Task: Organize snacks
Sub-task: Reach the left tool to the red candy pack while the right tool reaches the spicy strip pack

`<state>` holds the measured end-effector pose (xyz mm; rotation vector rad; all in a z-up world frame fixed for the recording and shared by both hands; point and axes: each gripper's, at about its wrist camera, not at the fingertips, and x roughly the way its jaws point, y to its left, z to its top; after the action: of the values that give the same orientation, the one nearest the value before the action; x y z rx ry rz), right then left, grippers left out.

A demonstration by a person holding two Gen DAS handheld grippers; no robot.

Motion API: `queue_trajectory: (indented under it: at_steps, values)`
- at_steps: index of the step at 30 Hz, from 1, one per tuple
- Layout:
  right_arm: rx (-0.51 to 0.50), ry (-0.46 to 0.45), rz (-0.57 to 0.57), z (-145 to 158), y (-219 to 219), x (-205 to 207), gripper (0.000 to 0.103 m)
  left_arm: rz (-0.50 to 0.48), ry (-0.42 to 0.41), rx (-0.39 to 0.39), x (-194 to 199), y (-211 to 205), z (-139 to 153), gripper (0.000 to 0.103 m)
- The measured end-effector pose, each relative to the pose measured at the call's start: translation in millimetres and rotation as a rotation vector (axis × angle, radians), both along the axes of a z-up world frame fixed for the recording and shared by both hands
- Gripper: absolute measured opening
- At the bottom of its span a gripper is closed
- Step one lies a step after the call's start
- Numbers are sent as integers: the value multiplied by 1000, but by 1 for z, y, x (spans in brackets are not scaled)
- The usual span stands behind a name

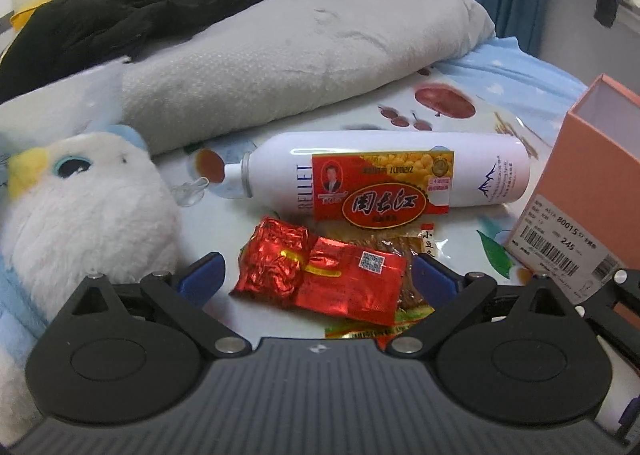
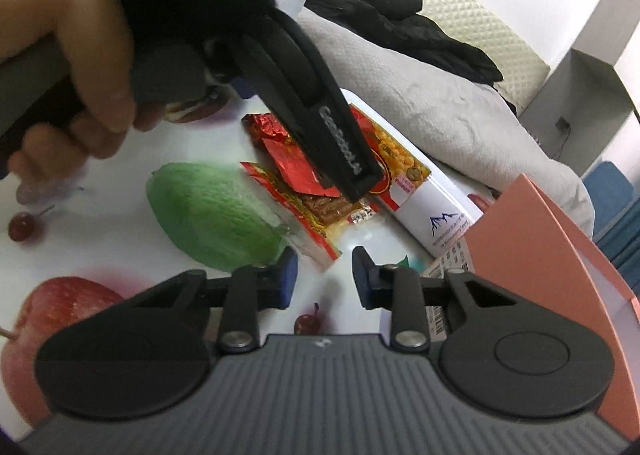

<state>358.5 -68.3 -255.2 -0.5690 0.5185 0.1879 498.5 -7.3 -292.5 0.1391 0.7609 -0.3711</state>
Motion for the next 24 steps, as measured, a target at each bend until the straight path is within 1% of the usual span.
queue_trajectory:
  at_steps: [1,2,3,5,8,9,11,15,17,19,20,21,24]
  values:
    - [-13,-7,4,-1,1,0,30,-4,0,2,1,-2,0,101]
    - [-26,-14,10,-1,2,-1,23,-15,-3,8,1,-5,0,100]
    - [-37,-20,17,-2,3,-1,17,-29,-13,18,0,-8,-1,97]
    - [-62,-34,31,-3,5,-2,17,-40,-20,52,0,-13,-2,94]
    - [-85,-39,52,-5,6,-5,10,-44,-13,66,6,-15,-4,92]
    - [-82,-35,58,-5,6,-5,7,-46,-12,73,7,-17,-4,92]
    - [-69,-30,62,-3,4,-6,5,-55,-10,93,11,-19,-7,92]
    - [-58,-22,67,1,1,-8,2,-55,1,91,18,-21,-8,91]
    - [-57,-20,71,2,0,-9,2,-38,4,90,19,-20,-7,83]
    - [-56,-21,74,4,-1,-13,2,-7,9,89,21,-15,-5,66]
    - [-56,-21,77,4,-2,-14,2,5,13,91,22,-13,-4,60]
    - [-57,-20,81,5,-2,-16,2,15,17,99,22,-9,-3,50]
    - [-54,-14,88,7,-5,-19,2,34,25,87,20,-1,0,41]
